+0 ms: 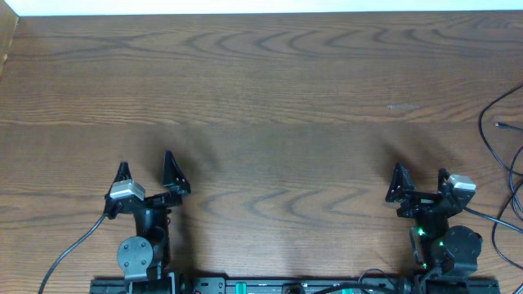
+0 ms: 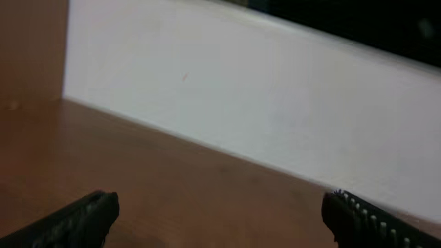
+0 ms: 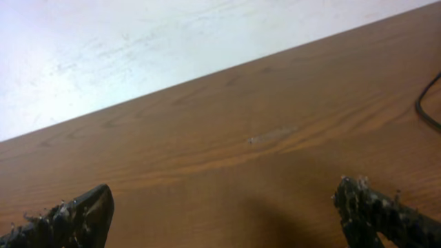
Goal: Untangle cables
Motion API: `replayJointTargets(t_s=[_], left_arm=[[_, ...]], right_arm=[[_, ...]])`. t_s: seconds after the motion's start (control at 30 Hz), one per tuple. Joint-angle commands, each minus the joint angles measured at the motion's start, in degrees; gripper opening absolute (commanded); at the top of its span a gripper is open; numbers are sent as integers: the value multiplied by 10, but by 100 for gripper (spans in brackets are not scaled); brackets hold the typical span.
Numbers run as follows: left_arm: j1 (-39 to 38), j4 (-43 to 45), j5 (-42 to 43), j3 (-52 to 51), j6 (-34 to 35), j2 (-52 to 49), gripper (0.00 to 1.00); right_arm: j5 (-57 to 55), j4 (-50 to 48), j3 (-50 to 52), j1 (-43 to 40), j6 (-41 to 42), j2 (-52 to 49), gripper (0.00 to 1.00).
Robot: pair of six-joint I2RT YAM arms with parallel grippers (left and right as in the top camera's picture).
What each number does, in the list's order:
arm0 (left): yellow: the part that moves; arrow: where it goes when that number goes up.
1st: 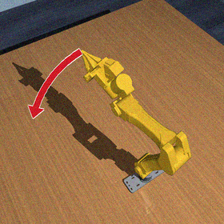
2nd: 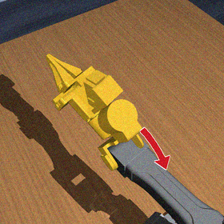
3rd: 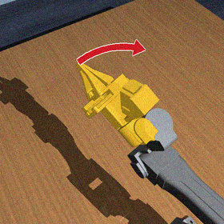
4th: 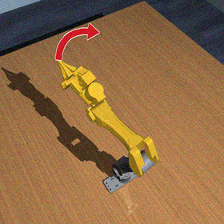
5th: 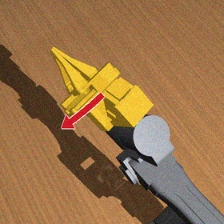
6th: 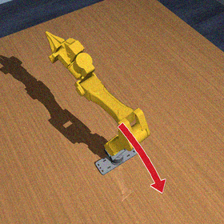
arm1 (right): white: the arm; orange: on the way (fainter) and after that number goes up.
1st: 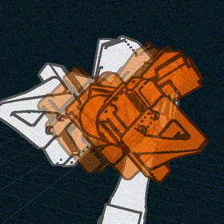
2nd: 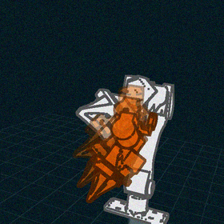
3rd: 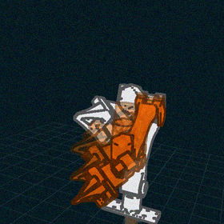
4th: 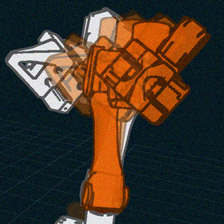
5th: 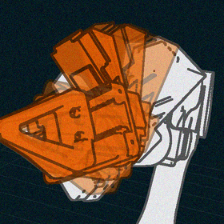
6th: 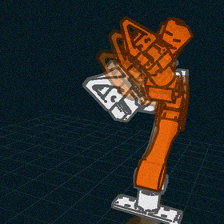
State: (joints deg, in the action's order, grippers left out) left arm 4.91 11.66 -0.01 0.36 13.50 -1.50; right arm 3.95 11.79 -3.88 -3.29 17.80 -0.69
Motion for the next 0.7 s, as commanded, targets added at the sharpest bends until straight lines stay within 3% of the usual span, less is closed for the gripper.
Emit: replayJointTargets(t_s=[0.0,0.43,0.67], left_arm=[[11,-27,4,-1,-6,14,99],[12,-158,-25,-1,-38,14,99],[12,-158,-20,-1,-70,5,99]], right_arm=[[-6,0,3,4,4,4,99],[-6,0,3,4,4,4,99],[-6,0,3,4,4,4,99]])
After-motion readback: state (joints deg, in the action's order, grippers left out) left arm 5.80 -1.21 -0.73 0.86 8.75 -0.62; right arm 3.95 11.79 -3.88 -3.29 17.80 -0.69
